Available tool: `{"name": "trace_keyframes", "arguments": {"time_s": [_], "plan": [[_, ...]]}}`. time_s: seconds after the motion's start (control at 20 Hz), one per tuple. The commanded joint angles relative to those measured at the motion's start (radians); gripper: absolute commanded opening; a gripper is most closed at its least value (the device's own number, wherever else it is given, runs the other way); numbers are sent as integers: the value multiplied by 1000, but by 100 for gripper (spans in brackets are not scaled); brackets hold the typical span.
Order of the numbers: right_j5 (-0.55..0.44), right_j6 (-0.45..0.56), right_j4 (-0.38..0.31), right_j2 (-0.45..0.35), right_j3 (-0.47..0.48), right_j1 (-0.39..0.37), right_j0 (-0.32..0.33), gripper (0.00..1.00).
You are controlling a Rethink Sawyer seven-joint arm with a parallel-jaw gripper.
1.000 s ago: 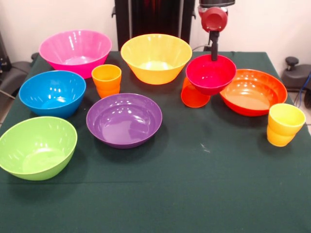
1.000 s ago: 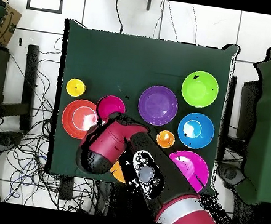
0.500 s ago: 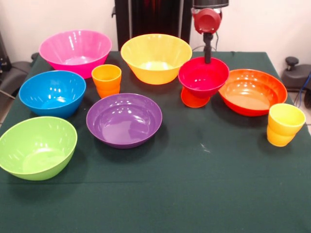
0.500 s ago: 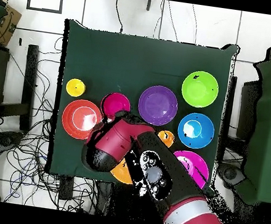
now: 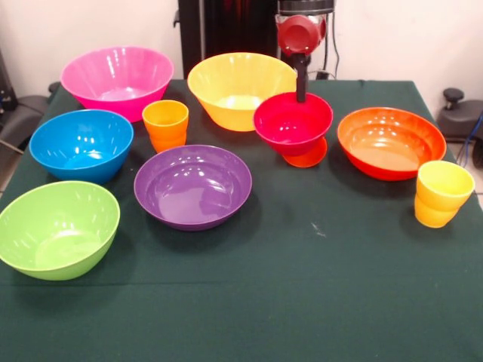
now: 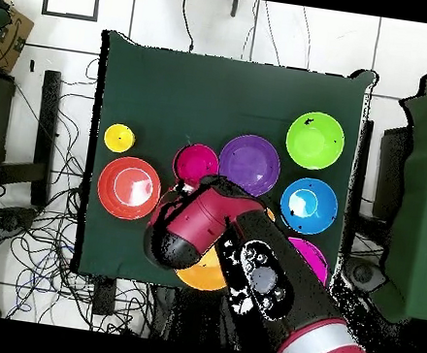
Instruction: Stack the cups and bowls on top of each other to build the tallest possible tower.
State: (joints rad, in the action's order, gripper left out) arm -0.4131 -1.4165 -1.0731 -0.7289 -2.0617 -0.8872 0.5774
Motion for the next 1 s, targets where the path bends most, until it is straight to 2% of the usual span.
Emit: {"name": "trace_keyframes", "arguments": {"time_s": [0.05, 0.6, 0.75, 1.0], "plan": [[27, 53, -113, 18, 64, 59, -20, 0], [97, -119, -224, 123, 139, 128, -148, 0], [113, -130, -254, 163, 159, 134, -169, 0], [127, -108, -258, 187, 161, 123, -169, 0]]}}
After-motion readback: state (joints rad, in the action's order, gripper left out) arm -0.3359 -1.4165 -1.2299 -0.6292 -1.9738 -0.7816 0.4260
